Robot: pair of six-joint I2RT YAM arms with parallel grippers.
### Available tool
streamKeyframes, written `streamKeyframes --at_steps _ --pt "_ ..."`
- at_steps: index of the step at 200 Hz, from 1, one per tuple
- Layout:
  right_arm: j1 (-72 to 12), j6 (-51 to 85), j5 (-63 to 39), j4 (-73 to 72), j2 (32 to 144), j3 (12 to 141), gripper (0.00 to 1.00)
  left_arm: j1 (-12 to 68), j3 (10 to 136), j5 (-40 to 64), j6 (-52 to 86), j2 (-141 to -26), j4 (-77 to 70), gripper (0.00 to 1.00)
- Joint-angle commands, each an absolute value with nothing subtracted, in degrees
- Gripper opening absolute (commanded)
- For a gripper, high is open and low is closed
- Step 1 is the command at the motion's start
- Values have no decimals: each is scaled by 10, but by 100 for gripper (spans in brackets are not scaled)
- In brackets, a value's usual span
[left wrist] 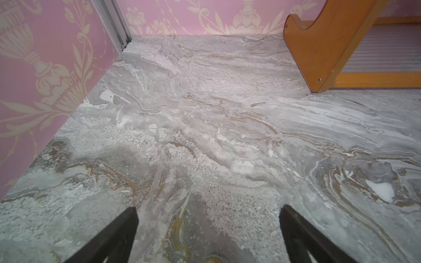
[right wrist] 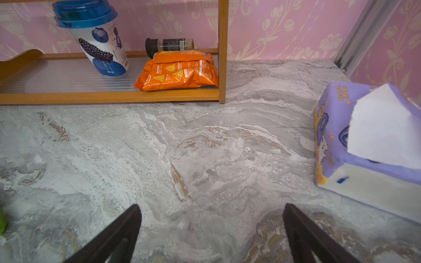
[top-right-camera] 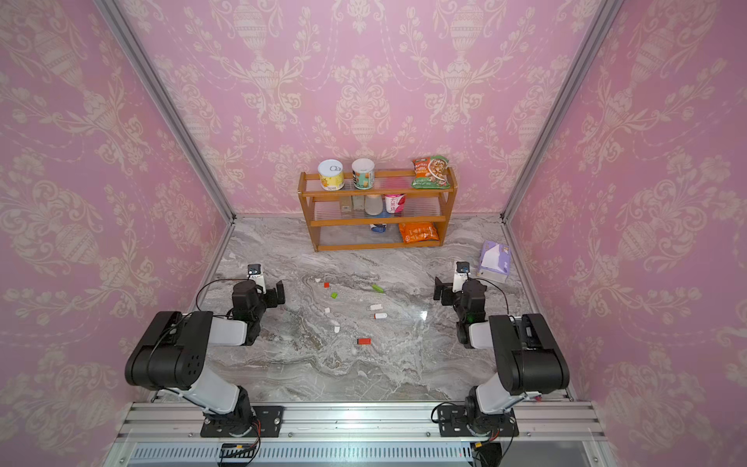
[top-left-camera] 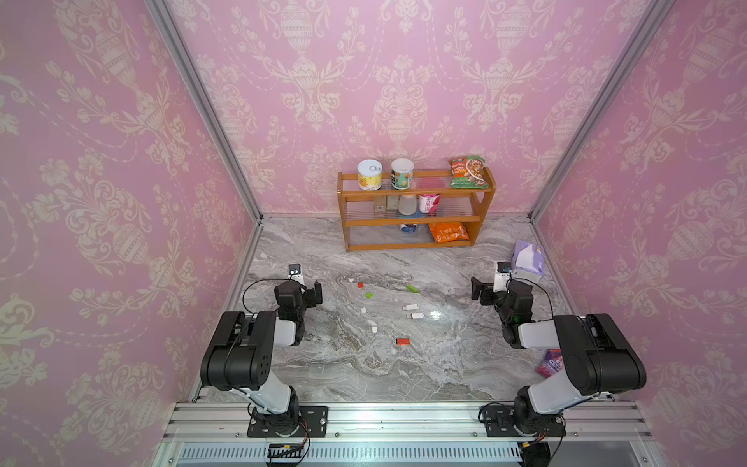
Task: Close the usb drive cover
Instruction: Adjust the cover at the center of the board.
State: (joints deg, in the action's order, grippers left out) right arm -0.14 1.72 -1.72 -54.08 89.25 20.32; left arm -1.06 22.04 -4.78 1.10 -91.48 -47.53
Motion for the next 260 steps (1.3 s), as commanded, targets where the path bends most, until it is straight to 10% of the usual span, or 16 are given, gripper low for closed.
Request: streamKeyframes --at_steps 1,149,260 --pt "0 25 -19 -548 884 207 100 -16 231 -39 18 -906 -467 99" --pt "-1 32 8 -523 852 206 100 -16 237 -80 32 -889 -444 99" --pt "-48 96 14 20 779 434 100 -14 287 -118 175 -650 -124 94"
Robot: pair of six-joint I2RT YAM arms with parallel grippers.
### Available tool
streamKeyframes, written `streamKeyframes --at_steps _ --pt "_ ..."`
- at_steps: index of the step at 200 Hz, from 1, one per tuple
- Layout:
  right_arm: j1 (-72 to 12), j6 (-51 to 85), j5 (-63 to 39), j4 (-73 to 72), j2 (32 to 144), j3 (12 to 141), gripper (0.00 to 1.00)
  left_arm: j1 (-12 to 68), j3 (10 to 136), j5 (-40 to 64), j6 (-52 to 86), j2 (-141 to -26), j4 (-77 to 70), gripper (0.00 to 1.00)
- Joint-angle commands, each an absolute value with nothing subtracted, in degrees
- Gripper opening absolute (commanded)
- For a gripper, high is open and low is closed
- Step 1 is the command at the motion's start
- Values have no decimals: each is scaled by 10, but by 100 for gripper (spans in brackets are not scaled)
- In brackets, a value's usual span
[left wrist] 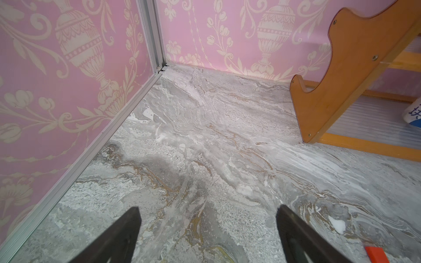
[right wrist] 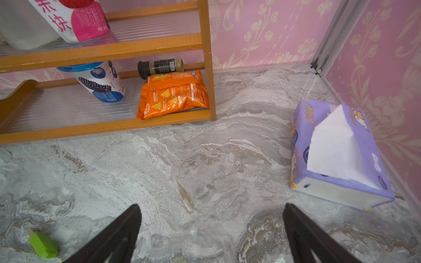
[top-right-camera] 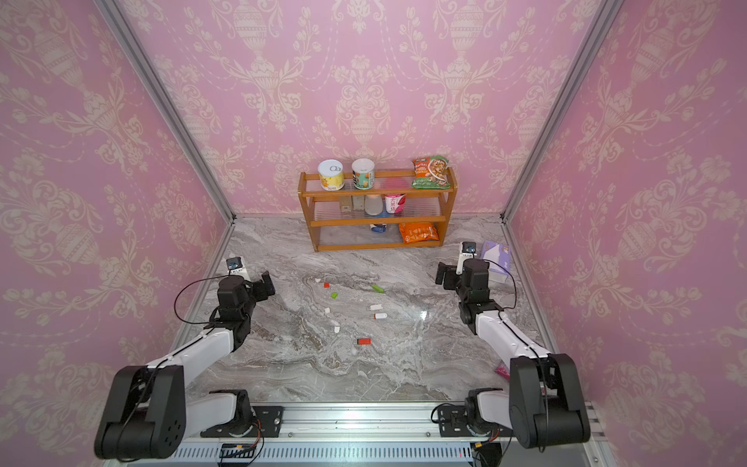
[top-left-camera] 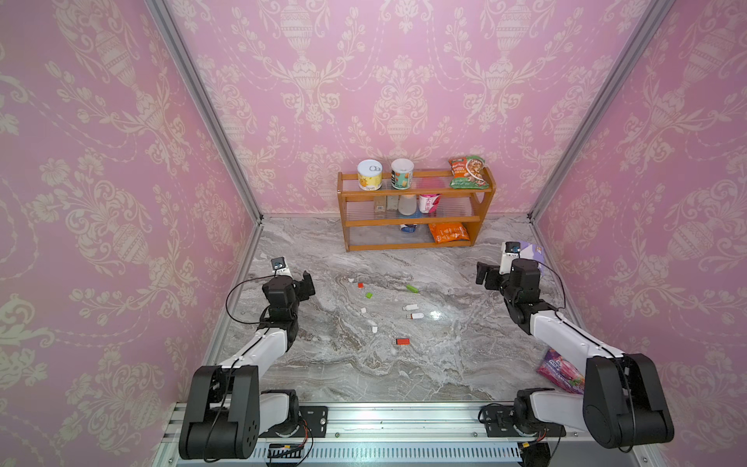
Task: Close the usb drive cover
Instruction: Adjust the cover at the center of the board.
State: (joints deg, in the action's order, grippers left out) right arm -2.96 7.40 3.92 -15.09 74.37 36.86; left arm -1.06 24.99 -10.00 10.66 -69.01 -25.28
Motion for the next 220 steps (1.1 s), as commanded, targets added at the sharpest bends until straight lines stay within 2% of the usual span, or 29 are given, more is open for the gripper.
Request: streamKeyframes --at_steps 1,40,82,132,190,220 --pt "-49 96 14 24 782 439 100 -14 288 -117 176 -647 -121 94" --pt "-121 66 -8 171 875 581 100 -13 382 -84 232 -622 37 93" --pt "-194 17 -49 242 956 693 96 -13 450 -8 324 -635 104 91" --pt "-248 -50 -54 299 1022 757 95 0 465 40 436 -669 120 83" --pt "-271 -61 -91 287 1018 769 93 63 532 38 436 -715 196 85" --pt "-312 -80 -105 289 1033 817 92 63 534 44 469 -710 190 88"
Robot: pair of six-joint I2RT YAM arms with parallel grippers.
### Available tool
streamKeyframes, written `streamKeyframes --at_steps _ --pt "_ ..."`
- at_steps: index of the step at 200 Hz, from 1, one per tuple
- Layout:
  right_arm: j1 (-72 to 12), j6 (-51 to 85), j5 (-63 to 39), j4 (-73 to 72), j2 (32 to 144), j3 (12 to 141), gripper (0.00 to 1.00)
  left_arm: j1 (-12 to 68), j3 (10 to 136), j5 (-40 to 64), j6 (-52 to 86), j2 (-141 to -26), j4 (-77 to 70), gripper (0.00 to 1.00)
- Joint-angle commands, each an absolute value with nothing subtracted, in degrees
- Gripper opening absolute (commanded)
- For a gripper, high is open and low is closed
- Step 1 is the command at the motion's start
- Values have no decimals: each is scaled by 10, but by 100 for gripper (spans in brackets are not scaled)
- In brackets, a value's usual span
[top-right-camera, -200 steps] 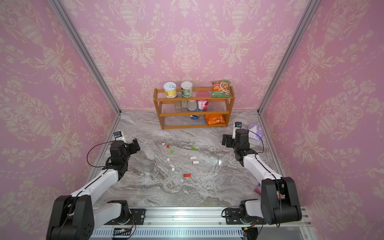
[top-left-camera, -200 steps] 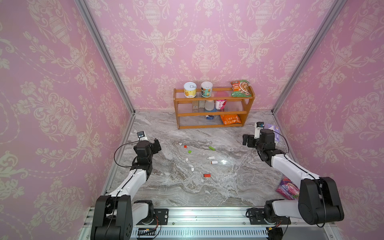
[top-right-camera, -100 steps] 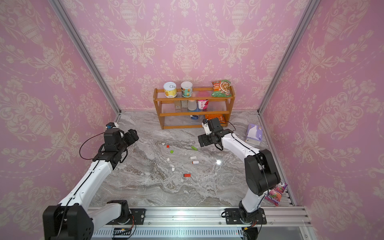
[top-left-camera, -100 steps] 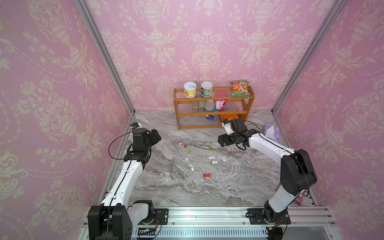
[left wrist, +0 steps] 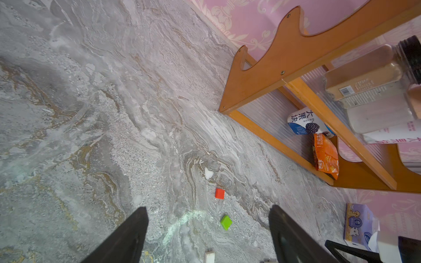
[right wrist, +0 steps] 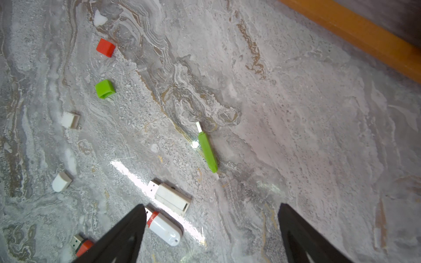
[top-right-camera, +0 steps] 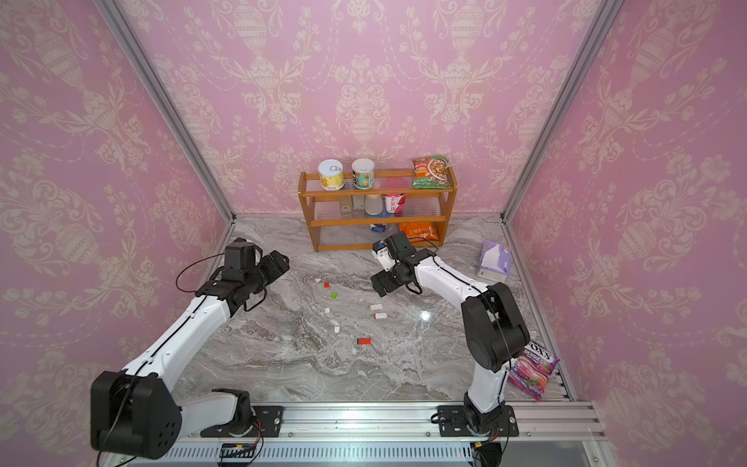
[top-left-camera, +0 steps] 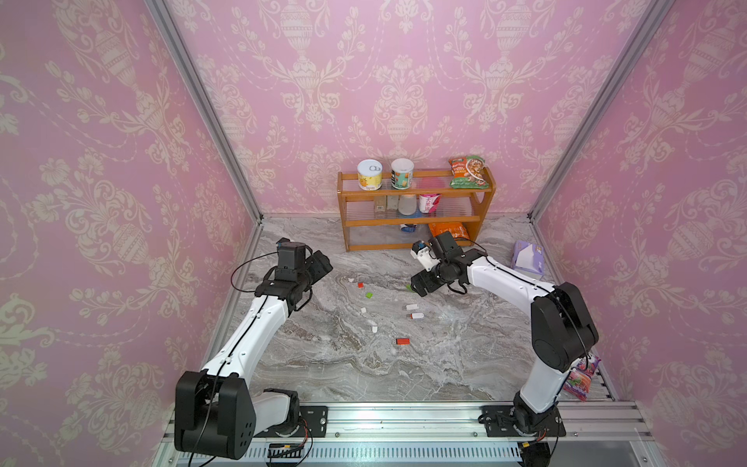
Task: Close the usb drive cover
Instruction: Adjust the cover at the center of the board.
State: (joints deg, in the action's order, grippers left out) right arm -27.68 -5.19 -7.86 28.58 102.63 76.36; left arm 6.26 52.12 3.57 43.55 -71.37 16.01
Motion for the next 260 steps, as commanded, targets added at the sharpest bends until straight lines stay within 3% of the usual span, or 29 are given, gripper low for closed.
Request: streamKeyframes --at_steps 1,52,122,260 --pt "-314 -81 -105 290 1035 819 92 63 535 44 469 -710 190 88" --pt "-397 -141 -71 371 1164 987 85 12 578 147 484 -747 251 90" --pt "-442 -165 -48 404 1284 1122 80 -85 525 335 548 -773 175 85" --pt "-446 -188 -64 477 1424 1299 67 -102 538 319 516 -767 210 85"
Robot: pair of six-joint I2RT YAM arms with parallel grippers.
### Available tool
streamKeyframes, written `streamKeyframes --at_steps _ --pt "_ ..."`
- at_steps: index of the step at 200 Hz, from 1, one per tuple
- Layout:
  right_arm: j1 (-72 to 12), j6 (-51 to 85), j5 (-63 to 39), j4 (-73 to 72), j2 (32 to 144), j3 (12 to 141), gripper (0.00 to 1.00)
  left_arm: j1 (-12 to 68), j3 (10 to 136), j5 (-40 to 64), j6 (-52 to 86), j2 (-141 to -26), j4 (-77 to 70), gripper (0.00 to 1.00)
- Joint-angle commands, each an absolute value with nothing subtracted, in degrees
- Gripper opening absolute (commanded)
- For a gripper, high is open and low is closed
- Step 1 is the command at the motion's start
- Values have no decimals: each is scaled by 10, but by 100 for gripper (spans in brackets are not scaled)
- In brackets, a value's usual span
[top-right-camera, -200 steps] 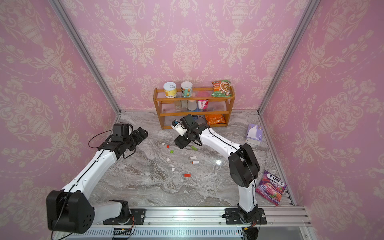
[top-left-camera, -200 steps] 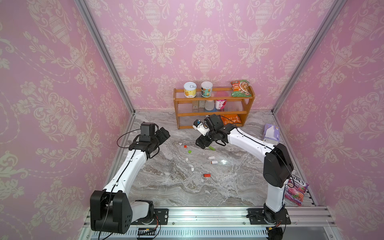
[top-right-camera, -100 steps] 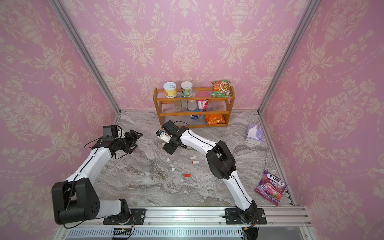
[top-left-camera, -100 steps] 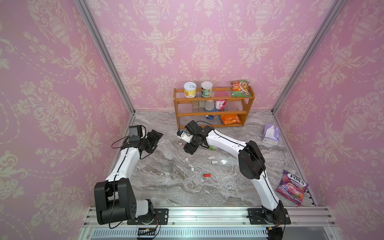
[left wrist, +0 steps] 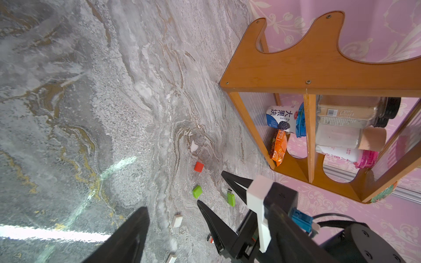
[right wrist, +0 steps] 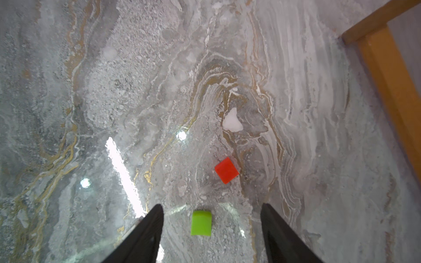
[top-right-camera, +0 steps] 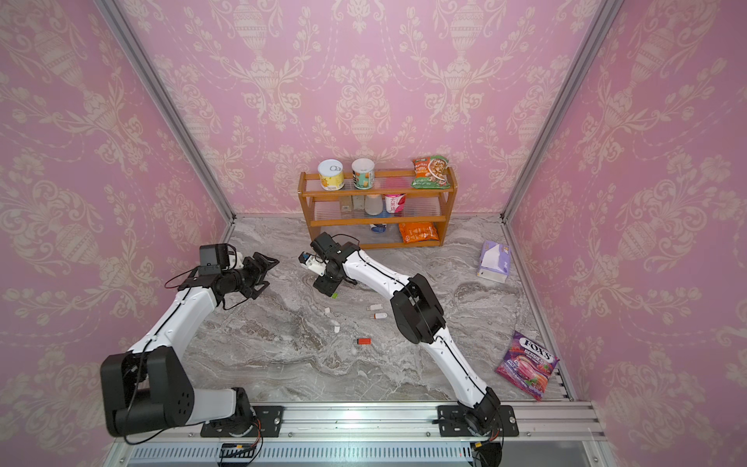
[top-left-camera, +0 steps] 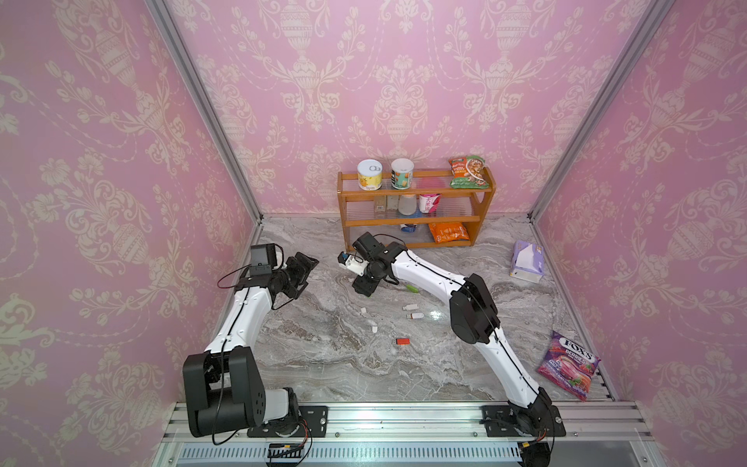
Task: Close the usb drive cover
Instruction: Adjust the cover at the center of the board.
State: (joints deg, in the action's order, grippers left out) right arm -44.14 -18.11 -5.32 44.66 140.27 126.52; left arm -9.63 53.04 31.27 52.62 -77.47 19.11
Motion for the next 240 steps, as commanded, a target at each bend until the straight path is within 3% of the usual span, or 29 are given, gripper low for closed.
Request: streamKeyframes --at_steps 1,67,141,240 --pt "-446 -188 -64 477 1424 1300 67 -102 538 319 516 -767 210 85" --pt "-447 -177 -62 488 1466 1345 62 -109 539 319 511 -749 222 85" --pt "-447 -183 -61 518 1486 1358 56 -180 528 328 490 -688 295 89" --pt "-447 -196 -59 557 1504 1363 51 -187 509 350 489 -711 273 89"
